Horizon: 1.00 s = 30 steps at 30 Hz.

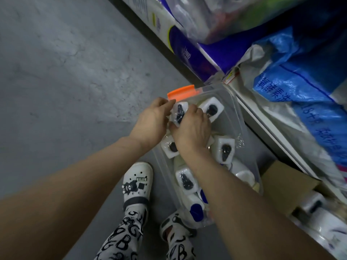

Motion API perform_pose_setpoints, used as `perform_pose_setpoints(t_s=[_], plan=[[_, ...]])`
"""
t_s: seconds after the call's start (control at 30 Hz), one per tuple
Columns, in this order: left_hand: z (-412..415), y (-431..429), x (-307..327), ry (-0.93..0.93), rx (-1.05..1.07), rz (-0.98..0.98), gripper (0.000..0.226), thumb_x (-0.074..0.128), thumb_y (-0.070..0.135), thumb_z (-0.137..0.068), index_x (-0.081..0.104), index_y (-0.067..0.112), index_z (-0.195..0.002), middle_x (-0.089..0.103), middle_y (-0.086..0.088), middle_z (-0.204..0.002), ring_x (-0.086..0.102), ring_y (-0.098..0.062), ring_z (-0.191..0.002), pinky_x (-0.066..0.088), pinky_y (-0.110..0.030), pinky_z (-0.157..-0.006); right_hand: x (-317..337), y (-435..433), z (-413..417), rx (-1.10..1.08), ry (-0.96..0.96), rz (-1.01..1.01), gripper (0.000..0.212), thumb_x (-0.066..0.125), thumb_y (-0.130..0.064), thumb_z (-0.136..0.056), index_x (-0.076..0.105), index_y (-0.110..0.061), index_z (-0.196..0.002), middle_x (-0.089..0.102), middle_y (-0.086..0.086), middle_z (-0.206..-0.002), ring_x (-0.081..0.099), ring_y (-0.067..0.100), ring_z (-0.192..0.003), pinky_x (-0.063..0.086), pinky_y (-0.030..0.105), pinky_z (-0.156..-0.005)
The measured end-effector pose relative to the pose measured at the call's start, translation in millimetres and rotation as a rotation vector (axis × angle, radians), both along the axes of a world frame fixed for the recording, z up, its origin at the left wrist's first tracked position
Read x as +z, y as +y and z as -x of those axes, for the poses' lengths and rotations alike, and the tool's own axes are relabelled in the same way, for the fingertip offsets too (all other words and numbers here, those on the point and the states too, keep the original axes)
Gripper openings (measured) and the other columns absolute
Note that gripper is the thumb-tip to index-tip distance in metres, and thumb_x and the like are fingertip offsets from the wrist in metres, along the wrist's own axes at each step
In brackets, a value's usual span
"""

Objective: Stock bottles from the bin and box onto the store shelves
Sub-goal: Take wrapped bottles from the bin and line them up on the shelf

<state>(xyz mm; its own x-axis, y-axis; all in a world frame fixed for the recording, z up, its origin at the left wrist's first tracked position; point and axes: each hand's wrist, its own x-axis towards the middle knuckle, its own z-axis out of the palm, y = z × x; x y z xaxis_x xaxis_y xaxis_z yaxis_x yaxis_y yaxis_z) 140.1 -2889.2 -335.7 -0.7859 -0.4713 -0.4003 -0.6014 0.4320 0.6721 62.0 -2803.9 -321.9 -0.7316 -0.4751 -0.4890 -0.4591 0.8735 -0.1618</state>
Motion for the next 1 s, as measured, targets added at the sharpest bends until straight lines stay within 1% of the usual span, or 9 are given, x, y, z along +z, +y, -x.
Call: perform_pose_setpoints(t_s=[0.2,0.33,0.43,0.53,0.63,0.73,0.83,0.9,1.0], plan=[[-2.6,-13.7,7.6,0.007,0.053,-0.015,0.05,0.059,-0.005,-0.088,0.057,0.011,-0.136,0.058,-0.012,-0.113,0.068,-0.027,-0.091,0.053,-0.041,-0.085,18.0,-0.7,1.7,0.067,0.007,0.139,0.055,0.076,-0.03,-0.082,0.053,-0.004,-0.125,0.06,0.014,-0.123,0.053,0.031,-0.117,0.035,0.036,-0.104],[-3.4,-18.4,29.9,0.051,0.006,-0.026,0.059,0.069,-0.002,-0.082,0.058,0.019,-0.136,0.046,-0.002,-0.1,0.055,-0.022,-0.084,0.052,-0.043,-0.081,49.1,8.3,6.7,0.099,-0.024,0.257,0.055,0.08,-0.023,-0.075,0.059,-0.009,-0.123,0.063,0.011,-0.12,0.054,0.029,-0.111,0.039,0.037,-0.1],[-2.9,-20.3,59.3,0.083,-0.049,-0.074,0.068,0.076,0.001,-0.078,0.054,0.025,-0.137,0.042,0.002,-0.103,0.051,-0.019,-0.086,0.052,-0.044,-0.083,86.8,15.1,15.5,0.142,-0.037,0.323,0.058,0.083,-0.02,-0.07,0.062,-0.012,-0.124,0.064,0.008,-0.116,0.054,0.027,-0.107,0.043,0.036,-0.092],[-2.7,-24.3,94.2,0.129,-0.112,-0.093,0.063,0.082,0.013,-0.076,0.055,0.02,-0.132,0.052,-0.006,-0.116,0.056,-0.025,-0.101,0.051,-0.047,-0.089,126.6,24.4,25.3,0.163,-0.089,0.339,0.057,0.083,-0.02,-0.071,0.063,-0.018,-0.124,0.062,0.002,-0.115,0.051,0.021,-0.108,0.041,0.03,-0.091],[-1.0,-25.1,131.5,0.174,-0.159,-0.146,0.058,0.082,0.026,-0.077,0.053,0.02,-0.127,0.06,0.001,-0.124,0.06,-0.02,-0.108,0.051,-0.044,-0.092,168.8,33.0,35.1,0.172,-0.15,0.335,0.057,0.081,-0.021,-0.074,0.061,-0.026,-0.127,0.058,-0.007,-0.118,0.043,0.011,-0.111,0.036,0.024,-0.092],[3.5,-23.0,172.1,0.172,-0.164,-0.2,0.054,0.082,0.029,-0.078,0.05,0.024,-0.122,0.062,0.011,-0.109,0.062,-0.011,-0.096,0.054,-0.039,-0.084,215.8,39.4,47.0,0.108,-0.255,0.362,0.052,0.079,-0.018,-0.076,0.061,-0.029,-0.123,0.055,-0.016,-0.113,0.042,0.008,-0.112,0.033,0.014,-0.085],[10.6,-20.7,217.5,0.172,-0.159,-0.244,0.053,0.082,0.025,-0.078,0.05,0.023,-0.12,0.064,0.009,-0.108,0.064,-0.011,-0.099,0.056,-0.039,-0.084,263.8,47.3,52.2,0.0,-0.381,0.44,0.052,0.081,-0.015,-0.075,0.059,-0.035,-0.118,0.057,-0.019,-0.112,0.054,0.009,-0.11,0.049,0.027,-0.09],[15.4,-20.1,250.3,0.185,-0.13,-0.304,0.051,0.082,0.024,-0.077,0.052,0.02,-0.118,0.067,0.003,-0.111,0.066,-0.014,-0.105,0.056,-0.042,-0.087,297.0,52.6,53.0,-0.175,-0.536,0.502,0.059,0.084,-0.015,-0.075,0.053,-0.041,-0.117,0.058,-0.022,-0.112,0.06,-0.001,-0.103,0.055,0.022,-0.082],[20.6,-21.9,304.1,0.182,-0.083,-0.374,0.048,0.082,0.019,-0.077,0.054,0.021,-0.116,0.068,0.001,-0.113,0.066,-0.015,-0.108,0.055,-0.043,-0.092,347.2,61.3,57.6,-0.438,-0.735,0.608,0.056,0.081,-0.008,-0.078,0.053,-0.027,-0.122,0.064,-0.015,-0.115,0.065,-0.007,-0.095,0.056,0.016,-0.078]])
